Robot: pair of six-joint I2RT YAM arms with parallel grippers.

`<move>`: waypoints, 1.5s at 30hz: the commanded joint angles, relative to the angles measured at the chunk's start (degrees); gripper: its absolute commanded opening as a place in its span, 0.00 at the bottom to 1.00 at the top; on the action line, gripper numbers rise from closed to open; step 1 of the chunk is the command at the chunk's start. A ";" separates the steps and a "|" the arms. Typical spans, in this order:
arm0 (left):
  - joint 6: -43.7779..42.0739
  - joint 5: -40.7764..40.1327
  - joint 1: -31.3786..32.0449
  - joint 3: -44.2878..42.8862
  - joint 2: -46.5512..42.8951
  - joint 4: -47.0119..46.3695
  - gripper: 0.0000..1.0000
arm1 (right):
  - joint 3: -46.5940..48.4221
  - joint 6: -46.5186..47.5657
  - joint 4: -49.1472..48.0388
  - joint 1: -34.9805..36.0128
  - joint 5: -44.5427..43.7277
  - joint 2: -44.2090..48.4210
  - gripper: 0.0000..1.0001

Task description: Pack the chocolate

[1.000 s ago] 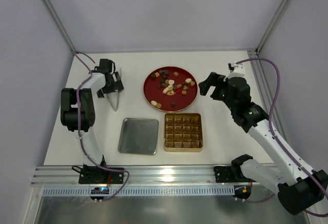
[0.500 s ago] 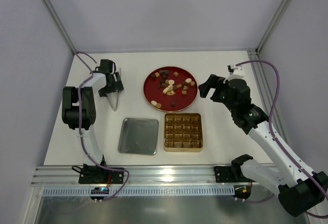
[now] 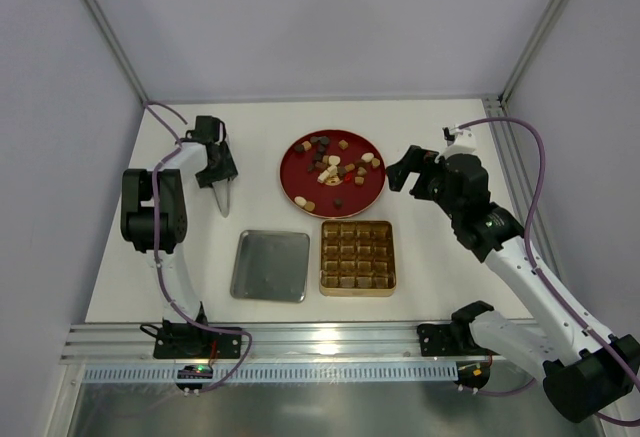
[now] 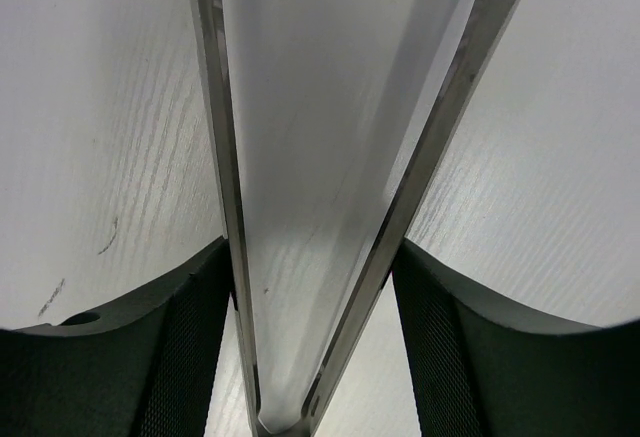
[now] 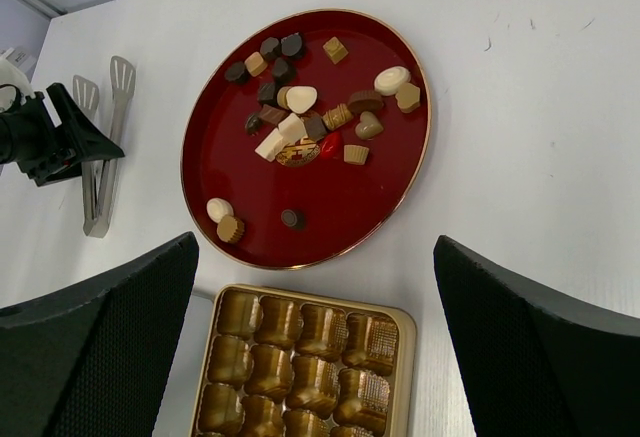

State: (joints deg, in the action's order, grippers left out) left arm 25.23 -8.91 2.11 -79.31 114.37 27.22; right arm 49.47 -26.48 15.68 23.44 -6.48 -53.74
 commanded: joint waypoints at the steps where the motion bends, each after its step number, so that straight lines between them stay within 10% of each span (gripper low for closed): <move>1: 1.13 0.47 -0.26 -0.58 -1.25 -0.68 0.63 | 0.19 0.29 -1.80 -0.15 0.68 1.00 1.00; 27: -2.30 2.49 -0.18 -2.96 -0.72 1.87 0.57 | -0.96 0.02 -2.41 -0.24 1.47 1.44 1.00; 45: -4.49 1.88 -0.18 -1.29 0.24 4.15 0.73 | -1.92 -0.06 -3.03 -0.15 2.35 1.62 1.00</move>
State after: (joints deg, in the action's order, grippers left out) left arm 22.04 -6.79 2.11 -80.25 114.41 30.22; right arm 47.72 -26.68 15.03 23.44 -4.67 -53.32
